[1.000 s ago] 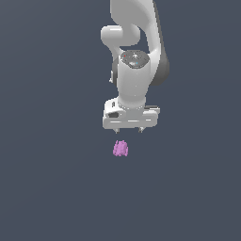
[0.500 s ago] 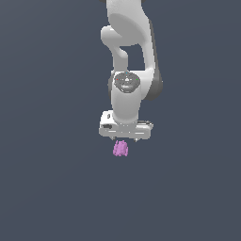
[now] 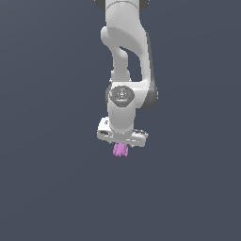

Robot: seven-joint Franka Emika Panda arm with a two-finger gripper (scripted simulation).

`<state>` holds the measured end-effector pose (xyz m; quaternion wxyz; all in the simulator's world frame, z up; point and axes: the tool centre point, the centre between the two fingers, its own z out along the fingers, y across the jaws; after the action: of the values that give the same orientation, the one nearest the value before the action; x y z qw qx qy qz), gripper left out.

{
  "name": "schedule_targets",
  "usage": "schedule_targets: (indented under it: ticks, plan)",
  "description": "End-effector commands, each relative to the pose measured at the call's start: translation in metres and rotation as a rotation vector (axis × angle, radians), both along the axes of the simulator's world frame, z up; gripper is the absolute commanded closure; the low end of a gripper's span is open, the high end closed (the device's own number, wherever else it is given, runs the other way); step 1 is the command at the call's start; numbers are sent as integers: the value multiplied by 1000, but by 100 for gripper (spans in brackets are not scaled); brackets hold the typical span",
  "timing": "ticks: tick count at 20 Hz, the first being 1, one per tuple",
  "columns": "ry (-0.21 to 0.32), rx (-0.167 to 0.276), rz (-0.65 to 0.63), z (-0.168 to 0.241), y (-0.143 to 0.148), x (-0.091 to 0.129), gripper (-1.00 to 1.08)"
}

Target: Pick up the object and move it to a goal position.

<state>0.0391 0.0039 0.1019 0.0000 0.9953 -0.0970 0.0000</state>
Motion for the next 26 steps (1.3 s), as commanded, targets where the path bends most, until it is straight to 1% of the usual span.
schedule_targets:
  ticks: [1,6,13,18,19,26]
  plan:
    - [0,0,0,0,0,0,-92]
    - [0,0,-1,-11,0,0,-92]
    - [0,0,-5,-46,0,-1,-92]
    - [0,0,-5,-51,-1,0,-92]
    - [0,0,-5,-51,-1,0,108]
    - [0,0,-5,-51,-1,0,108]
